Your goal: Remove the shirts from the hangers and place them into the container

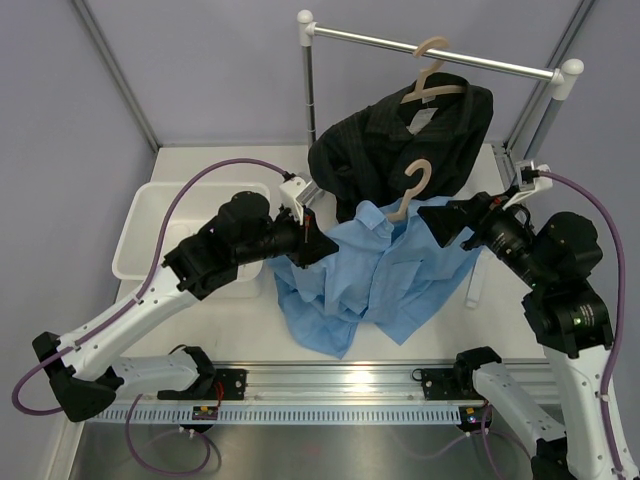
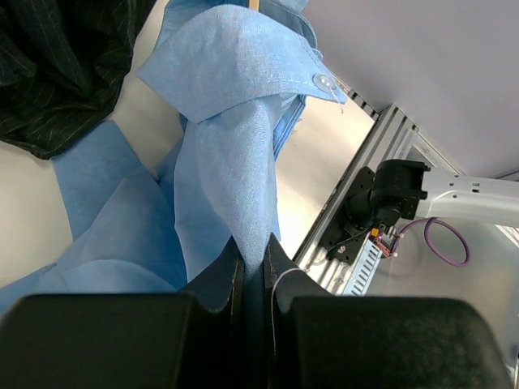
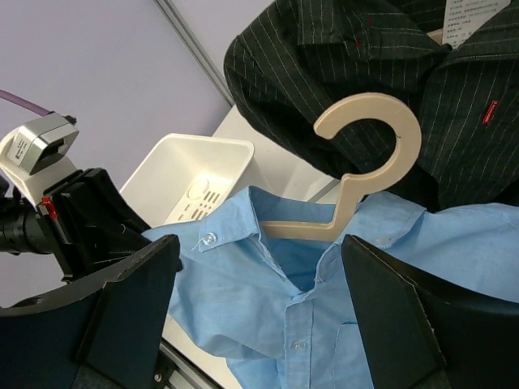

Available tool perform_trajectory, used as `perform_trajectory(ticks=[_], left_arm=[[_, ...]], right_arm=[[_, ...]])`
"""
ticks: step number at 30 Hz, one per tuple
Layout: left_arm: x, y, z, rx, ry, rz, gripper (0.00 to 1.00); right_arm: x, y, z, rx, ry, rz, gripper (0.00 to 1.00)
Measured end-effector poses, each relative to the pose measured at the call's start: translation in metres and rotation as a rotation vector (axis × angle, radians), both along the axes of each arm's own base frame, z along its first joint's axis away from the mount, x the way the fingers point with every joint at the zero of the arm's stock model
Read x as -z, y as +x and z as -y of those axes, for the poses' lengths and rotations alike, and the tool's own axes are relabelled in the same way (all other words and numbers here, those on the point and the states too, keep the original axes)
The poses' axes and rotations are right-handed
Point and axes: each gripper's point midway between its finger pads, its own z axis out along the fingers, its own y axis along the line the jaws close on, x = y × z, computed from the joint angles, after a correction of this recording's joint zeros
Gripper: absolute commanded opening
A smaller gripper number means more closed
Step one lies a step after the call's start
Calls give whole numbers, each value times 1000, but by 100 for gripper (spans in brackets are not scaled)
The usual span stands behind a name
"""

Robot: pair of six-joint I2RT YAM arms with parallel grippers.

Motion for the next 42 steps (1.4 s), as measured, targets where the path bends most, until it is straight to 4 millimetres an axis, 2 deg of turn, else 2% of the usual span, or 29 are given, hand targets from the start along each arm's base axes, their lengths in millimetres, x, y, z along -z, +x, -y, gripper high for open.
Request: perform_trajectory(ticks=[5, 13, 17, 21, 22, 25, 30, 37, 38, 39, 40, 41, 42], left_arm=[[-1, -2, 1, 10, -3, -2, 0], [-8, -13, 1, 59, -29, -3, 0], [-10, -16, 2, 74, -38, -4, 0], [-13, -17, 3, 86, -50, 0, 0], [-13, -18, 4, 88, -52, 1, 0], [-16, -18, 5, 93, -61, 2, 0], [-17, -18, 6, 92, -69, 2, 0], [-21, -14, 12, 93, -79, 0, 0], [-21, -14, 13, 98, -81, -3, 0], [-21, -15, 13, 99, -82, -5, 0], [-21, -15, 13, 102, -84, -7, 0], [-23, -15, 13, 102, -89, -5, 0], [-24, -15, 13, 103, -92, -3, 1]], right_arm=[[12, 17, -4, -1, -9, -43, 91], [57, 57, -15, -4, -36, -166, 90], [62, 64, -17, -5, -34, -172, 90], [62, 66, -18, -7, -27, -164, 85], [62, 67, -18, -7, -26, -162, 81], [63, 68, -19, -7, -18, -159, 76], [67, 68, -20, -10, -9, -168, 52], [66, 64, -21, -17, 1, -167, 43], [66, 64, -20, -14, -2, -165, 36], [67, 65, -20, -11, -7, -164, 17], [69, 67, -17, 3, -19, -163, 7], [71, 68, -17, 3, -27, -165, 0], [74, 69, -16, 6, -39, -169, 0]])
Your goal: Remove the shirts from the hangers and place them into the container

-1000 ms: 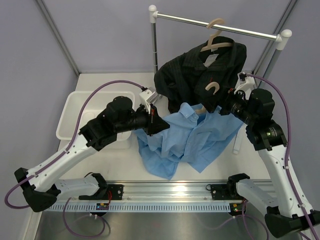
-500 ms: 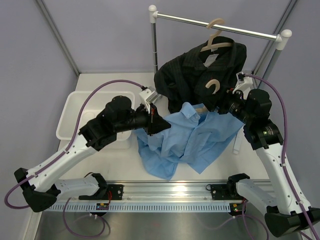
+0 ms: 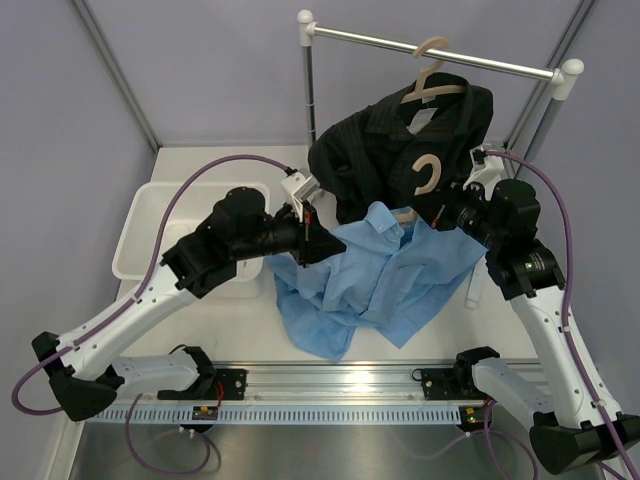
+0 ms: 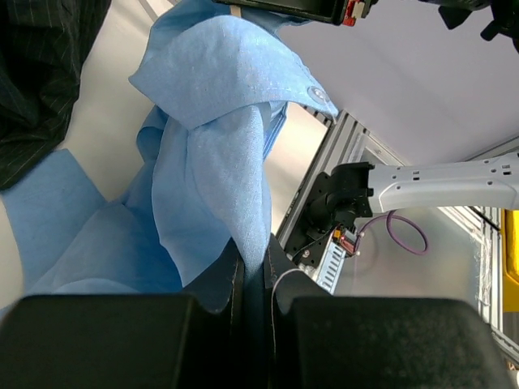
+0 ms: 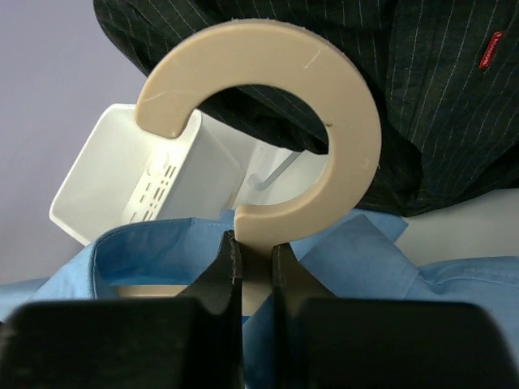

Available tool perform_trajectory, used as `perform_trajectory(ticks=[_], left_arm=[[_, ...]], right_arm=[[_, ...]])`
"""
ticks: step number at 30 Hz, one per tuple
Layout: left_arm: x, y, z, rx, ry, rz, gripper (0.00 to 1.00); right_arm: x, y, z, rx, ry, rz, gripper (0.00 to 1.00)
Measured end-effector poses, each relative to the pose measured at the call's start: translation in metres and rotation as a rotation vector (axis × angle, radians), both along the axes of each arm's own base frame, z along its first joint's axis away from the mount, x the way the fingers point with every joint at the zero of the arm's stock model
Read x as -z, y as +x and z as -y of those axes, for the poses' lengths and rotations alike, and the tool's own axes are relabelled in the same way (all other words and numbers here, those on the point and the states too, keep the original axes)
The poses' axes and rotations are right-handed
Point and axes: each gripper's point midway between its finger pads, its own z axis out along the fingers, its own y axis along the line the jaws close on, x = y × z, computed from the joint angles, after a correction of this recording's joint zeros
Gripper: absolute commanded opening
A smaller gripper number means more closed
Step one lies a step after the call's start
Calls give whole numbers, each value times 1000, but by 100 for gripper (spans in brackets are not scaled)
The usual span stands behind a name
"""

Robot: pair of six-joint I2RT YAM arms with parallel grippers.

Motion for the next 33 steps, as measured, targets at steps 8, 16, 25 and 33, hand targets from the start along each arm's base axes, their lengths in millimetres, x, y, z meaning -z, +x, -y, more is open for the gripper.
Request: perform_trajectory(ticks=[8, 16, 25, 33], left_arm=[[-4, -5, -4, 10, -8, 12, 62], [8, -23, -24, 9, -10, 4, 45], [19, -18, -30, -35, 41, 7, 0], [11, -7, -34, -106, 59, 47, 0]], right_arm=[[-4, -4, 3, 10, -26, -11, 0], [-24, -14, 12, 37, -47, 26, 0], [-24, -28, 24, 93, -79, 4, 0], [-9, -27, 35, 195, -85, -77, 0]])
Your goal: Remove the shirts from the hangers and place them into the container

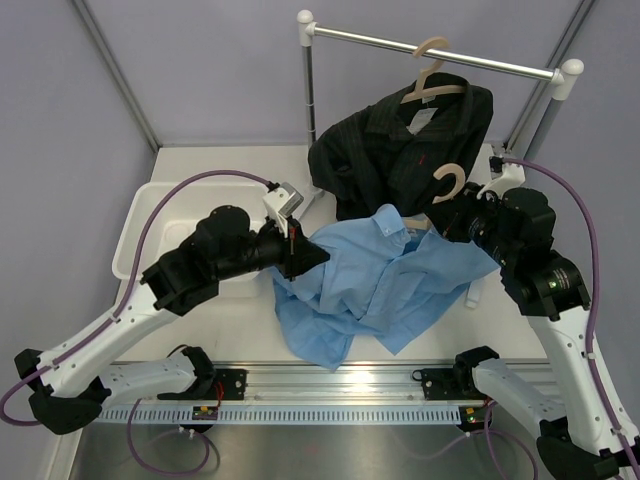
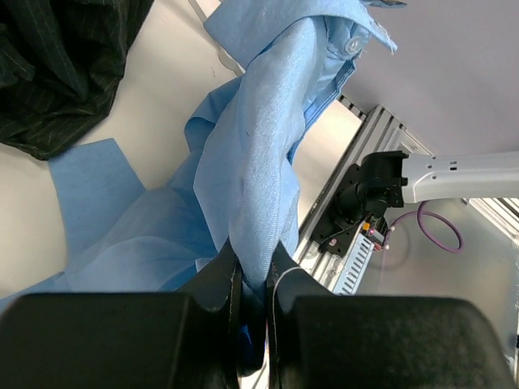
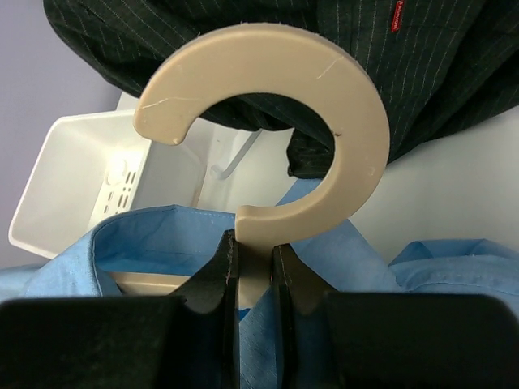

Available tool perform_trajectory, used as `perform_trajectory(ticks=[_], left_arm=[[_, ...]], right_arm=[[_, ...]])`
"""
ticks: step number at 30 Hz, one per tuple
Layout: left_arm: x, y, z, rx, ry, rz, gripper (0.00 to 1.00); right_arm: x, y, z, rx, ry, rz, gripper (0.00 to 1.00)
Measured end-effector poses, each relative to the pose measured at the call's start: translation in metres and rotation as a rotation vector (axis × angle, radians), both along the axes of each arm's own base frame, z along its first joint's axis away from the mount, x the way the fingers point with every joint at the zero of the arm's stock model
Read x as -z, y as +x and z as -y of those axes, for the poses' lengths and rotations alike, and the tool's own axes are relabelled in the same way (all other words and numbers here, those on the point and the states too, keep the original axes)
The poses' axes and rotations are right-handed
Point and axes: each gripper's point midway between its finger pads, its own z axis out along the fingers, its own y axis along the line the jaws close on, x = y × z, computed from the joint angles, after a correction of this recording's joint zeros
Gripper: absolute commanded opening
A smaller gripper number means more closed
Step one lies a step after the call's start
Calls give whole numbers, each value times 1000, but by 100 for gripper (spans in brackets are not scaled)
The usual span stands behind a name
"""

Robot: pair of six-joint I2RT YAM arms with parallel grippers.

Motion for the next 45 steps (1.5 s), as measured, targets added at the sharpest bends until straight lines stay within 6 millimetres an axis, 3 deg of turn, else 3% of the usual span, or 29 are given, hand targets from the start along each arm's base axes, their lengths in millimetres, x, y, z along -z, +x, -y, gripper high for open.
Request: perform_trajectory(ticks=[6, 11, 14, 18, 22, 24, 26, 27, 32, 35, 37, 40, 43, 45], left_arm=[[-2, 1, -1, -3, 0, 7, 21], [4, 1, -15, -28, 35, 0, 45], [3, -2, -15, -13, 30, 0, 48], [6, -5, -12, 9, 28, -8, 44], [9, -7, -10, 26, 30, -16, 48], [10, -7, -9, 30, 32, -18, 46], [12, -7, -7, 35, 37, -24, 25], [13, -6, -6, 36, 40, -25, 3], [16, 2, -7, -6, 50, -24, 0], [16, 19, -26, -155, 71, -4, 0], [9, 29, -53, -296, 68, 39, 0], [-18, 28, -100, -464, 10, 118, 0], [-51, 17, -134, -550, -82, 170, 0], [-63, 19, -159, -651, -96, 192, 0]], right_arm=[[1, 0, 3, 30, 11, -5, 0], [2, 7, 40, 200, -63, 16, 0], [0, 6, 45, 217, -74, 18, 0], [-7, 3, 46, 216, -71, 25, 0], [-18, -5, 45, 203, -54, 51, 0], [-24, -9, 44, 192, -44, 69, 0], [-30, -13, 42, 181, -34, 84, 0], [-32, -14, 42, 176, -30, 91, 0], [-41, -23, 43, 173, -19, 113, 0], [-39, -27, 49, 199, -30, 101, 0], [-37, -29, 56, 236, -34, 93, 0], [-34, -27, 62, 287, -9, 78, 0], [-27, -24, 58, 301, 39, 48, 0], [-20, -21, 70, 373, 24, 37, 0]])
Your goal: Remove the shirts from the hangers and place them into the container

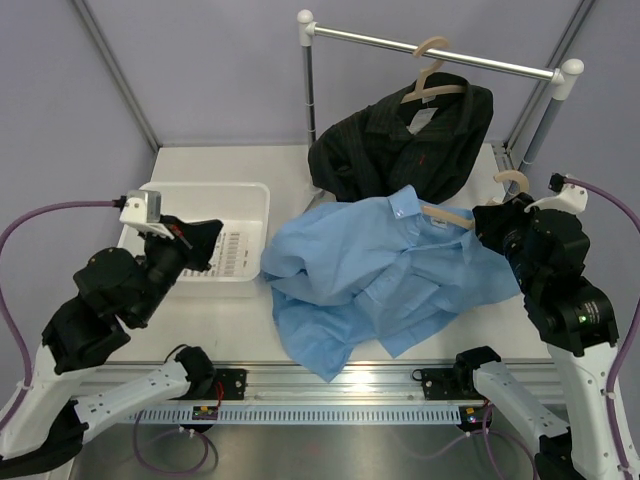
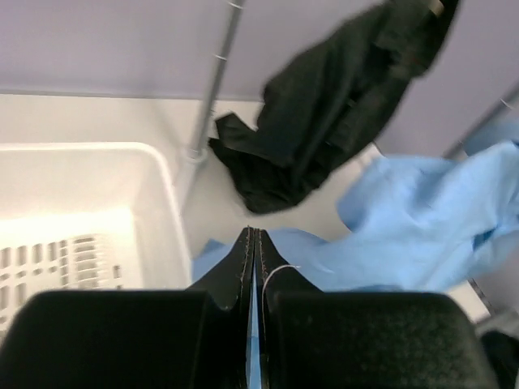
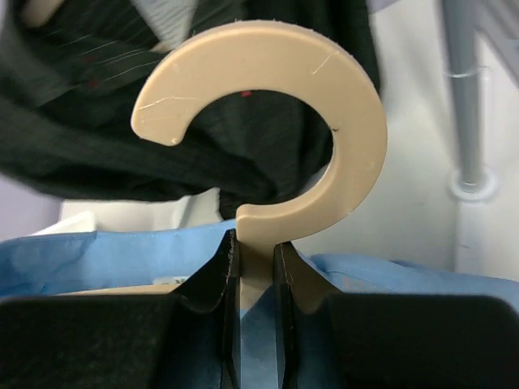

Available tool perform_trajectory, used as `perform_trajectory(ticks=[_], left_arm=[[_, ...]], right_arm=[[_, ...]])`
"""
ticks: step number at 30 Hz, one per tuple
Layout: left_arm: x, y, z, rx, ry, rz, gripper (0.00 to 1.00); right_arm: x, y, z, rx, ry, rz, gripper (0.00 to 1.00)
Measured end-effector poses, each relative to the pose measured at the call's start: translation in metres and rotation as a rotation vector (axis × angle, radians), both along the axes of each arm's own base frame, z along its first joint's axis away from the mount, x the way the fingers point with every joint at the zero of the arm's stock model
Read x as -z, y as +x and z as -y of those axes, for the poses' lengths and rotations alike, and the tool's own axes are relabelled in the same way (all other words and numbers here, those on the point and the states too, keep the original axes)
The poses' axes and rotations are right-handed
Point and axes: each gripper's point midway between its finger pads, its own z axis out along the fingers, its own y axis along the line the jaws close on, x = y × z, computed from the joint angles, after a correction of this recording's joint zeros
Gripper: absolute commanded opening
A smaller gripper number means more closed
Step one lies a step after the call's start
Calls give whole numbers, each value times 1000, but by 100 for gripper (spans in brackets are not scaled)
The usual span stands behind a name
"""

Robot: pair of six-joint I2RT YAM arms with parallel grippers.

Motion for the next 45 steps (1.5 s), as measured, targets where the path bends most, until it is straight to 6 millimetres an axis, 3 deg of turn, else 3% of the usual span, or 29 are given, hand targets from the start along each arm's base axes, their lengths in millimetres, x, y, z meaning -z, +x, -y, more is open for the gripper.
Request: perform_trajectory(ticks=[4, 9, 10, 11, 13, 14, 17, 23, 29, 34, 36, 37, 40, 45], left_arm=[[8, 2, -31, -137, 12, -19, 0], [52, 4, -43, -194, 129, -92, 0], [56, 3, -37, -158, 149, -93, 7], [56, -1, -20, -58, 155, -87, 33], [52, -8, 6, 83, 154, -62, 51], [47, -10, 19, 147, 145, -44, 68], [32, -23, 67, 407, 150, 41, 85], [22, -40, 116, 692, 186, 151, 93], [14, -52, 136, 826, 159, 207, 93], [23, -58, 149, 906, 154, 196, 94], [27, -59, 153, 930, 156, 184, 92], [30, -59, 155, 940, 159, 175, 86], [37, -59, 161, 957, 162, 144, 0], [41, -47, 161, 880, 158, 108, 0]], right_arm=[[12, 0, 16, 98, 3, -26, 0], [5, -8, 19, 114, 35, 11, 0], [1, -10, 18, 101, 41, 24, 0], [-2, -11, 14, 80, 48, 34, 0], [-7, -11, 4, 24, 58, 49, 0], [-8, -10, -2, -9, 58, 51, 0], [-7, -8, -18, -105, 47, 38, 0], [-6, -18, -37, -252, 11, 16, 0], [-13, -31, -41, -304, -2, 33, 0], [-21, -34, -46, -336, 5, 48, 0], [-24, -34, -48, -347, 8, 53, 0], [-24, -35, -48, -348, 8, 53, 0], [-25, -35, -49, -353, 10, 55, 0], [-28, -33, -44, -323, 8, 58, 0]])
